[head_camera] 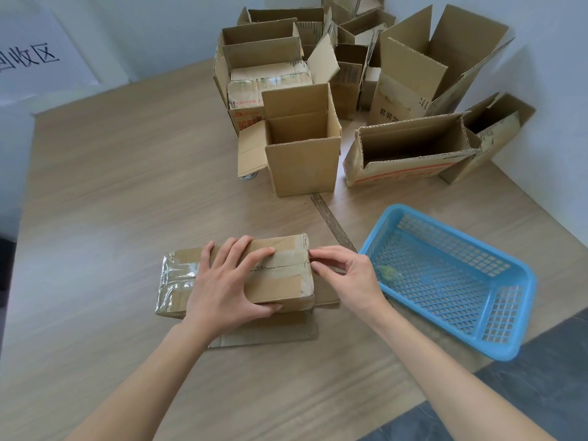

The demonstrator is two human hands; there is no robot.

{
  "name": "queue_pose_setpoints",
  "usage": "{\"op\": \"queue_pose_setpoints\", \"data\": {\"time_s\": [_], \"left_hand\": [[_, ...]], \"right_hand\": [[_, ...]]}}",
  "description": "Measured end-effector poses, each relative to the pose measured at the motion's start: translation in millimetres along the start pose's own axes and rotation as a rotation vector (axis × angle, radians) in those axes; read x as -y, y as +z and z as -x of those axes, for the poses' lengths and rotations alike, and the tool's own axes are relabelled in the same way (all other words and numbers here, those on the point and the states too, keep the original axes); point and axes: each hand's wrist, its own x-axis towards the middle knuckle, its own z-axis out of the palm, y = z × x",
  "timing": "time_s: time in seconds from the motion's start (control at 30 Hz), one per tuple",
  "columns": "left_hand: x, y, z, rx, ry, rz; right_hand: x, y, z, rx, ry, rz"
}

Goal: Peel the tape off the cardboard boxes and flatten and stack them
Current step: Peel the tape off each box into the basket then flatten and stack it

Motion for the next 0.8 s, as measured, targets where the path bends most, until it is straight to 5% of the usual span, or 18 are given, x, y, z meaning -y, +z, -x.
{"op": "queue_pose_setpoints", "data": {"time_s": [0.5,0.67,0.8], "left_hand": [[0,0,0,0.001,-0.001,0.001],[0,0,1,0.002,0.001,0.002],[1,2,0,-0.002,0.004,0.003]], "right_hand": [[-2,2,4,0.008,-0.061,0.054],[-5,-18,6,0.247,0.022,0.031],[-2,-19,0,0.279,0.03,0.043]]}}
